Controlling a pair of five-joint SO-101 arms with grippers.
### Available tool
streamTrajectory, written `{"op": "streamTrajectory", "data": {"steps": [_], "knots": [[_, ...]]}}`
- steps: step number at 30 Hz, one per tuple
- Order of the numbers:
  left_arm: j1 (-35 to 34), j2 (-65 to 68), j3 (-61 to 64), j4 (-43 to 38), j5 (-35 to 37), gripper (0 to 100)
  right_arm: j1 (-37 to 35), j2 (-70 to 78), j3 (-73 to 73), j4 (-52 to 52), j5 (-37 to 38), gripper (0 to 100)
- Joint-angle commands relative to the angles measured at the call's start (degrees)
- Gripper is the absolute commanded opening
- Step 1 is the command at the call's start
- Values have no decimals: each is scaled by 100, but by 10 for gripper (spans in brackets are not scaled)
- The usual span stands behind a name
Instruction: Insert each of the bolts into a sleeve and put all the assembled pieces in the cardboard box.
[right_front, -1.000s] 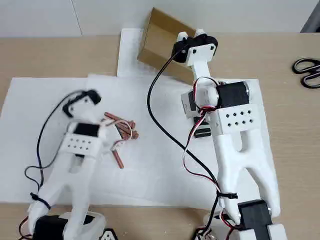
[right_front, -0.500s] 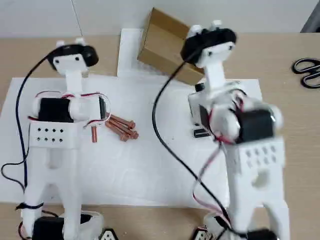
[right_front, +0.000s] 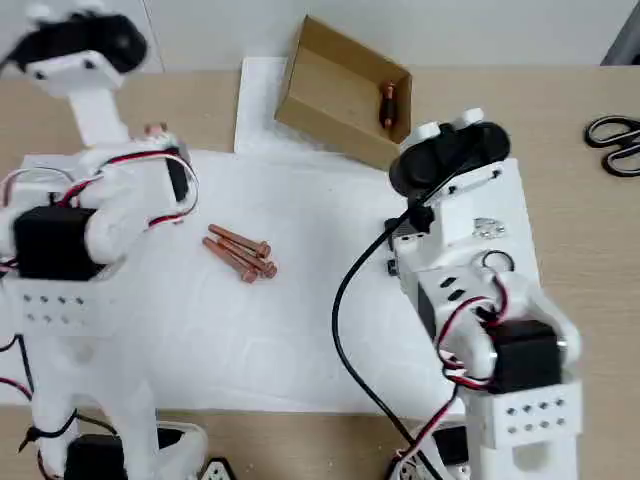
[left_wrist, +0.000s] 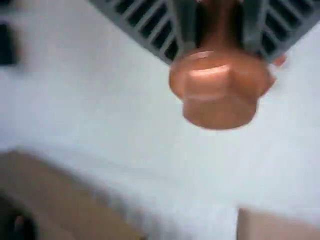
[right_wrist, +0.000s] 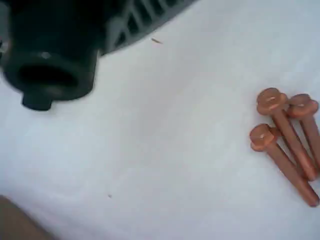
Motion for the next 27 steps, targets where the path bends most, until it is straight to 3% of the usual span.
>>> {"op": "streamTrajectory", "data": {"steps": [1, 4, 9, 18, 21, 27], "knots": [[18, -114, -391, -211, 141, 6, -154, -382, 448, -576, -264, 3], [264, -123, -400, -211, 123, 6, -479, -884, 993, -655, -747, 3], [905, -53, -338, -571, 114, 6, -1253, -1560, 1925, -1402, -765, 3], [1688, -97, 1587, -2400, 114, 6, -1411, -2492, 4352, -3890, -791, 4], [2022, -114, 2088, -2901, 141, 6, -1490, -2949, 5002, -4198, -765, 4], [2919, -114, 2589, -3103, 202, 6, -1499, -3688, 5767, -4251, -791, 4]]}}
